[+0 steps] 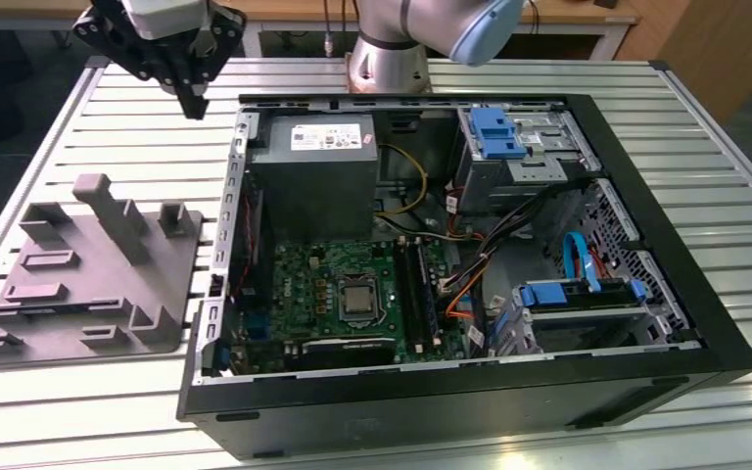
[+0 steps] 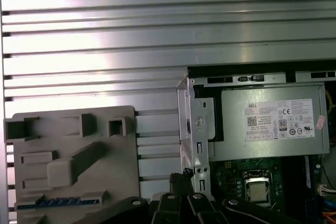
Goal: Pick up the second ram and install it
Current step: 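Reach for the second ram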
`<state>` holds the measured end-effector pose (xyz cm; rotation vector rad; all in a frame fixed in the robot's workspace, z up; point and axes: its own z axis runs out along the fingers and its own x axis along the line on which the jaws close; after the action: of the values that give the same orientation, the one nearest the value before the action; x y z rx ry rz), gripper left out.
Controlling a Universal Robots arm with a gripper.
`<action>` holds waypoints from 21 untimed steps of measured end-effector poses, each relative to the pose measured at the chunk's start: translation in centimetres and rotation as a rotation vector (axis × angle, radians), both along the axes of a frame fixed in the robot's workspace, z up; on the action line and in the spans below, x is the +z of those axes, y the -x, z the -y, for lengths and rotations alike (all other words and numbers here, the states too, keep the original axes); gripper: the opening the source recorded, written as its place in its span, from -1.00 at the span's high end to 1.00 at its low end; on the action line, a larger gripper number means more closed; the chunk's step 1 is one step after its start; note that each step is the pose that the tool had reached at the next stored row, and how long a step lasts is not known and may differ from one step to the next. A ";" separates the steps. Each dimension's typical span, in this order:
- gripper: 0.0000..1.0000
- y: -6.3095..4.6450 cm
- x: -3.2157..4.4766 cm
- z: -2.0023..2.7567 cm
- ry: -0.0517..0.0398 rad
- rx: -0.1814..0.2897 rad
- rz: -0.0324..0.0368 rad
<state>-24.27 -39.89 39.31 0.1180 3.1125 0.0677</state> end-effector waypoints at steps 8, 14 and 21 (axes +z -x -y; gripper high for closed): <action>0.80 2.0 -0.01 0.00 0.0000 0.000 0.0000; 0.80 3.5 -0.01 0.00 0.0001 0.000 -0.0001; 0.80 5.2 -0.02 0.00 0.0000 0.000 0.0000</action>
<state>-29.44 -39.89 39.29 0.1180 3.1125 0.0676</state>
